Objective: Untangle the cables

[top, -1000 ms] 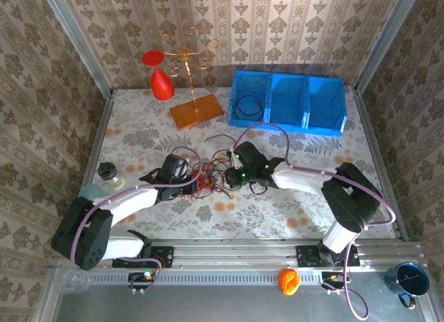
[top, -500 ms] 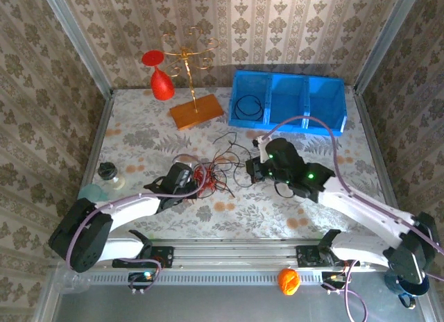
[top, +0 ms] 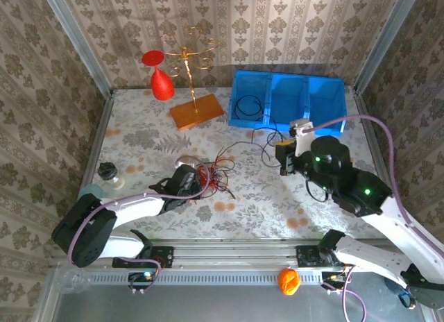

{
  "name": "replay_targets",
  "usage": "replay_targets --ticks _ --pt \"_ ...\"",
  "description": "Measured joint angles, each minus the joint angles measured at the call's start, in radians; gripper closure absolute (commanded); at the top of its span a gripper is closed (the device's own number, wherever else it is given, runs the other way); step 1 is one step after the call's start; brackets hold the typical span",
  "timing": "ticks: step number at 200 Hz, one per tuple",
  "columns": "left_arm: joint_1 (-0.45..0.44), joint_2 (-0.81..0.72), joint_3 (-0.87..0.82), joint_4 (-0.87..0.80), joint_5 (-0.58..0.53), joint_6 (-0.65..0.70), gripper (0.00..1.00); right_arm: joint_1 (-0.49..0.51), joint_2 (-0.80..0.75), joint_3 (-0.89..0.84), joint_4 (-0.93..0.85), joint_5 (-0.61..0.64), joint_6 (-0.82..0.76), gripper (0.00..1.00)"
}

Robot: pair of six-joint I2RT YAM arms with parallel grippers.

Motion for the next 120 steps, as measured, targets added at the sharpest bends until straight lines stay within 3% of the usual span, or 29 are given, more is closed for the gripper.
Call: replay_targets --ticks 120 --pt "-0.012 0.078 0.039 0.040 -0.001 0.000 1.00 0.000 -0.156 0.111 -0.037 0.298 -0.131 1.00"
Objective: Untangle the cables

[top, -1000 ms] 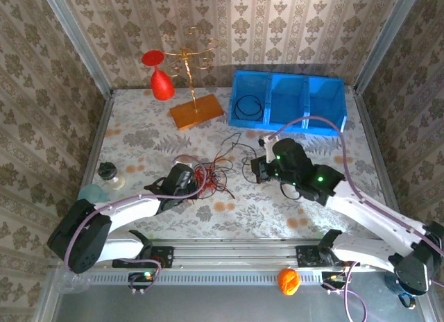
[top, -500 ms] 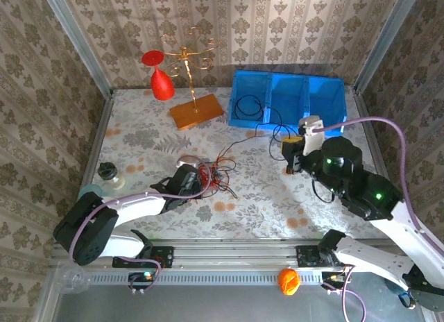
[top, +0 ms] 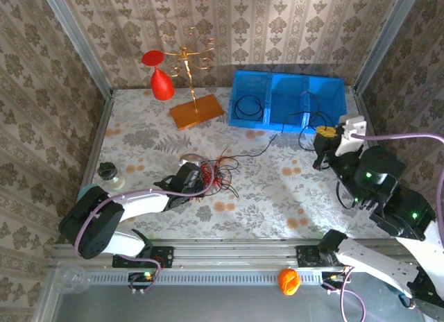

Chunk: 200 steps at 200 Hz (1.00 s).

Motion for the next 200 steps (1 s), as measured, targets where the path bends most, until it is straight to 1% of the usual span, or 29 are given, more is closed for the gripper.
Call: replay_targets --ticks 33,52,81,101,132,156,200 --pt "0.000 0.007 0.003 0.008 0.001 0.000 1.00 0.000 -0.015 0.001 -0.002 0.066 -0.008 1.00" --pt "0.000 0.008 0.003 0.009 0.000 0.000 1.00 -0.003 -0.018 0.002 -0.005 0.150 -0.008 1.00" --pt "0.000 0.018 0.003 0.017 -0.003 0.000 1.00 -0.006 -0.064 0.004 0.001 0.278 -0.008 1.00" --pt "0.000 0.019 0.003 0.018 -0.006 -0.007 1.00 -0.007 -0.087 0.017 0.008 0.327 -0.008 1.00" --pt "0.000 0.019 0.006 0.014 0.000 -0.010 1.00 -0.008 -0.053 0.037 0.009 0.310 -0.008 1.00" --pt "-0.010 0.018 0.023 -0.010 0.003 0.001 1.00 -0.008 0.012 0.037 0.008 0.254 -0.001 1.00" --pt "-0.109 -0.007 0.040 -0.051 0.003 0.067 1.00 -0.010 0.097 0.033 0.007 0.131 0.027 1.00"
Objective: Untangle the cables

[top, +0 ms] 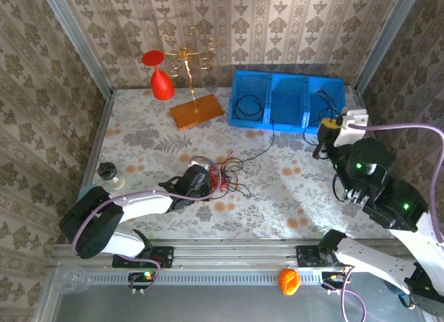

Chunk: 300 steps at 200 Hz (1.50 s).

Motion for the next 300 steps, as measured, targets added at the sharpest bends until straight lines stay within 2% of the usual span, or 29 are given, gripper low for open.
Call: replay_targets --ticks 61,115,142,147,153,161,167,180,189,204,258,285,300 --pt "-0.140 0.062 0.060 0.016 0.016 0.101 1.00 -0.047 0.092 -0.066 0.001 -0.164 0.050 1.00" --pt "-0.137 0.129 0.137 0.010 0.011 0.101 1.00 -0.211 0.257 -0.093 0.056 -0.388 0.119 1.00" --pt "-0.072 0.138 0.140 0.018 0.032 0.079 1.00 -0.251 0.379 -0.077 0.117 -0.459 0.127 1.00" --pt "-0.057 0.138 0.137 0.023 0.040 0.073 0.92 -0.259 0.406 -0.068 0.125 -0.470 0.128 1.00" --pt "-0.043 0.138 0.134 0.026 0.046 0.068 0.76 -0.266 0.439 -0.051 0.135 -0.483 0.131 1.00" --pt "-0.028 0.137 0.130 0.028 0.050 0.062 0.47 -0.279 0.486 -0.028 0.156 -0.498 0.136 1.00" --pt "-0.021 0.133 0.127 0.027 0.051 0.058 0.34 -0.292 0.524 -0.005 0.169 -0.510 0.140 1.00" --pt "-0.019 0.114 0.124 0.011 0.053 0.054 0.17 -0.317 0.602 0.054 0.188 -0.530 0.145 1.00" --pt "-0.020 0.089 0.121 -0.001 0.054 0.054 0.08 -0.331 0.655 0.100 0.204 -0.541 0.146 1.00" --pt "-0.020 0.031 0.111 -0.015 0.054 0.051 0.00 -0.349 0.744 0.175 0.240 -0.562 0.146 1.00" --pt "-0.019 -0.223 0.069 -0.105 0.044 0.045 0.00 -0.390 1.117 0.542 0.279 -0.628 0.154 1.00" --pt "-0.005 -0.335 0.029 -0.161 0.027 0.039 0.00 -0.394 1.290 0.707 0.248 -0.632 0.175 0.81" --pt "0.009 -0.388 0.000 -0.189 0.023 0.031 0.00 -0.396 1.339 0.737 0.228 -0.627 0.188 0.75"
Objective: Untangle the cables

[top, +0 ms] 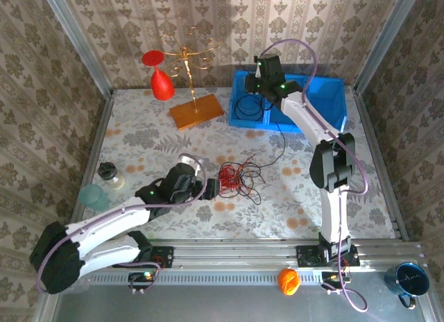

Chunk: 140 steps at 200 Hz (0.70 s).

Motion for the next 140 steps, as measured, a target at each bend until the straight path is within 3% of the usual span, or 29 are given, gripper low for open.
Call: replay_targets --ticks 26,55,83,108,140 --pt "0.019 -0.068 -0.027 -0.047 -0.004 -0.012 0.00 0.001 -0.003 -0.040 -0.012 0.024 0.025 0.61" --pt "0.030 -0.088 -0.032 -0.054 -0.003 -0.018 0.00 0.010 -0.095 -0.165 -0.003 0.053 0.034 0.61" --pt "0.030 -0.074 -0.032 -0.054 0.007 -0.023 0.01 0.045 -0.314 -0.375 0.028 0.069 0.021 0.58" --pt "0.031 -0.029 -0.032 -0.049 0.028 -0.034 0.03 0.124 -0.563 -0.603 0.063 0.080 -0.005 0.46" --pt "0.040 0.047 -0.028 -0.045 0.068 -0.035 0.13 0.226 -0.795 -0.875 0.063 0.043 0.008 0.56"
